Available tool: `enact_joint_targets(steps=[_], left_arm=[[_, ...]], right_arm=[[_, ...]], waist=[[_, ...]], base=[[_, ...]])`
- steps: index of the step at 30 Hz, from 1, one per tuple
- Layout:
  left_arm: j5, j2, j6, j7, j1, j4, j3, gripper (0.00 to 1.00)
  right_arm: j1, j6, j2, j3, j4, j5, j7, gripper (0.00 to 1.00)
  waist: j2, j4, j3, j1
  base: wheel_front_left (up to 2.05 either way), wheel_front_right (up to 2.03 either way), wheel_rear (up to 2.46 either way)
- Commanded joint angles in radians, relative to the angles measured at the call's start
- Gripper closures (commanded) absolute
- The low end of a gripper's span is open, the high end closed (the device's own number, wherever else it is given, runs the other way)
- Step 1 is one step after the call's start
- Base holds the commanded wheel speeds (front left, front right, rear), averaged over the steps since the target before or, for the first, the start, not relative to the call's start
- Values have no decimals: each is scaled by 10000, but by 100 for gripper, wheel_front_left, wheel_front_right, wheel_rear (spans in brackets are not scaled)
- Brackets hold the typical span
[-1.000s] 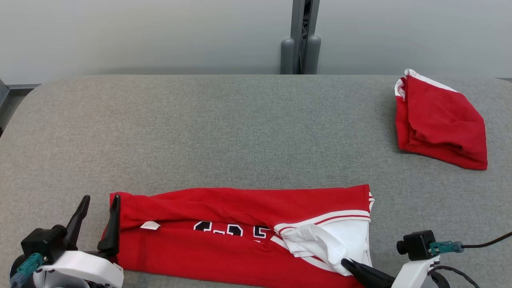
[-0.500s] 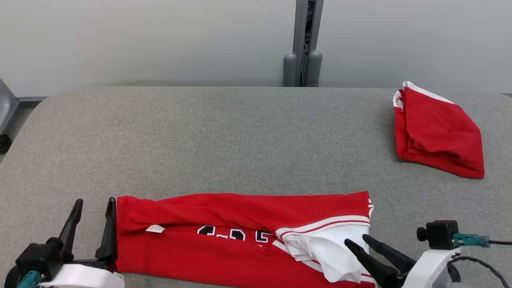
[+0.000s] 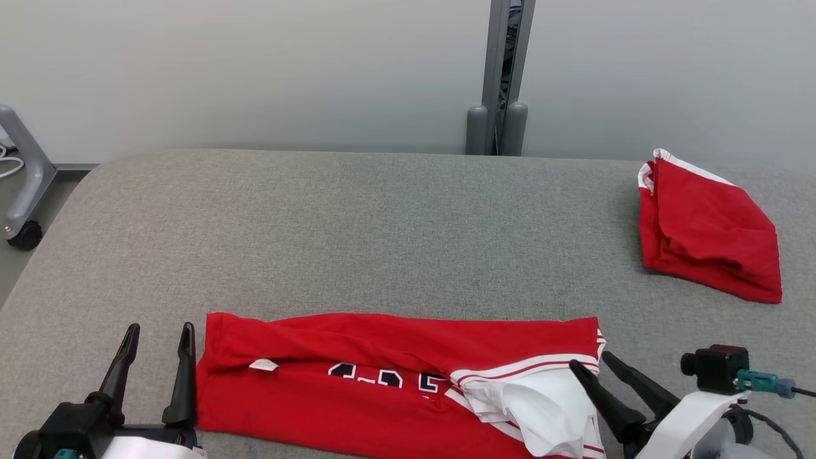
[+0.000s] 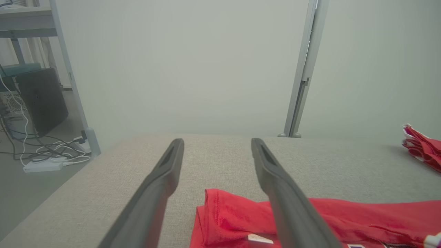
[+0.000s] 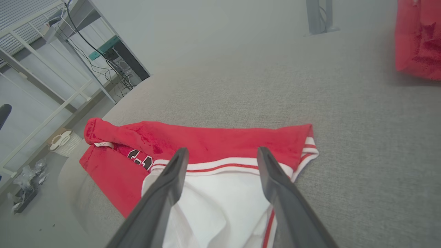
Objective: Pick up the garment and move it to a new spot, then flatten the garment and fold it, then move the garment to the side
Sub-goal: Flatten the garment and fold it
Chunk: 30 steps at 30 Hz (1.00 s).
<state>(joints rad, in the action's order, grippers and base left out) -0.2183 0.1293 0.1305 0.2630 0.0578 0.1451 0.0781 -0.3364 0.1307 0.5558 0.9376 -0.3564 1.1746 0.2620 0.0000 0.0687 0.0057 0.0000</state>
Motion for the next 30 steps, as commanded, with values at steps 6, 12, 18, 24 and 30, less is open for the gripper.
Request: enact_joint_targets(steps=[6, 12, 18, 24, 30], left_arm=[[299, -139, 3, 4, 286, -355, 51, 0], [406, -237, 3, 4, 298, -456, -49, 0], [444, -272, 3, 4, 276, -463, -73, 0], [445, -300, 3, 4, 153, -426, -140, 0], [413, -323, 3, 4, 70, -390, -217, 0]], right_arm=[[362, 1, -312, 112, 37, -538, 46, 0], [10, 1, -345, 618, 353, -612, -298, 0], [-488, 1, -422, 1157, 311, -981, -721, 0], [-1132, 1, -757, 1802, -181, -1403, -1120, 0], [-1587, 1, -1186, 2328, -980, -1723, -1156, 0]], waist=[[0, 164, -117, 0], [0, 344, -95, 0], [0, 454, -70, 0], [0, 628, 10, 0], [0, 840, 130, 0]], base=[[0, 0, 0], [0, 0, 0], [0, 0, 0], [0, 0, 0], [0, 0, 0]])
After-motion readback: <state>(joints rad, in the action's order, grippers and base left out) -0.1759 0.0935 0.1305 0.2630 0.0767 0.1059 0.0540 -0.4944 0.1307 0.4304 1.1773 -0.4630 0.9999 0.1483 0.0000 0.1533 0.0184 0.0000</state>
